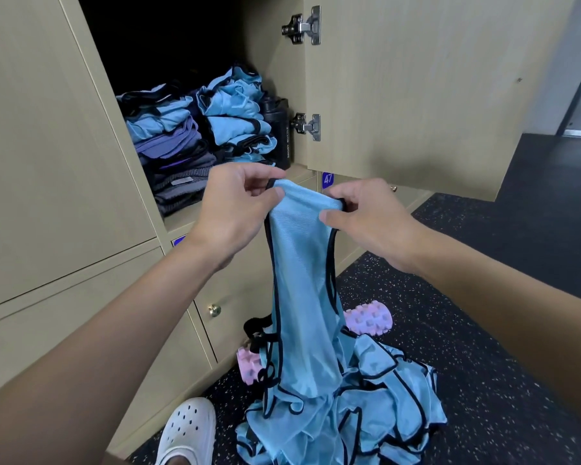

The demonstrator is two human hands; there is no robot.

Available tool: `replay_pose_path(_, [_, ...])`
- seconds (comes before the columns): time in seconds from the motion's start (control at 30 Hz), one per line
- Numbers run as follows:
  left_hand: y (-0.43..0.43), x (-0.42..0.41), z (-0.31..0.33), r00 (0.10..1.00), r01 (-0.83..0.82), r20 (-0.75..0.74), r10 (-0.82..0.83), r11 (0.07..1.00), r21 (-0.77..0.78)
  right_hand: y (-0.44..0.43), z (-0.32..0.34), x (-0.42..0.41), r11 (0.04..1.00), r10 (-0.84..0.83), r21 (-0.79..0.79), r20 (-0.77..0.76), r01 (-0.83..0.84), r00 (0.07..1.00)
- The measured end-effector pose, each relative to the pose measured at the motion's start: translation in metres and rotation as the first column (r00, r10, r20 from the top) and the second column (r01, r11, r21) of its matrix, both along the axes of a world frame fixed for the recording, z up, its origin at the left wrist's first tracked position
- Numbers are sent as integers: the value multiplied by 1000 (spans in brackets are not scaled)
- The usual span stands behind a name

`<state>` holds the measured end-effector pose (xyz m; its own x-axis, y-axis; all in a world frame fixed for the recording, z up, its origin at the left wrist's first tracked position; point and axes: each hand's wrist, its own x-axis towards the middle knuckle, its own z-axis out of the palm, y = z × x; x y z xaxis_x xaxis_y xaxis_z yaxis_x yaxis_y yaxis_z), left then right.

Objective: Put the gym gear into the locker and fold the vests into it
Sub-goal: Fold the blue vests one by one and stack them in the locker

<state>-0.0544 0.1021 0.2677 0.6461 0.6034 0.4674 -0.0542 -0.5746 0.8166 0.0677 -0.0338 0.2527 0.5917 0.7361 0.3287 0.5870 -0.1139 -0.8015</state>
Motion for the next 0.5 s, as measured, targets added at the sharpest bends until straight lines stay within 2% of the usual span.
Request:
replay_pose_path(0.13, [1, -3, 3, 998, -64, -3, 65, 992, 112, 2, -1, 0, 998, -51, 44, 101, 47, 994])
replay_pose_path(0.23, [2, -3, 3, 994, -98, -28, 107, 973, 209, 3, 1, -1, 997, -48, 64, 33, 46, 998])
replay_pose_path(0.4, [-9, -2, -3, 986, 123, -135, -102, 980, 155, 11, 2, -9, 989, 4, 145, -15, -2, 1000])
replay_pose_path(0.5, [-8, -2, 0, 992, 115, -74, -105, 984, 139, 10, 4, -10, 982, 52, 183, -53, -41, 997])
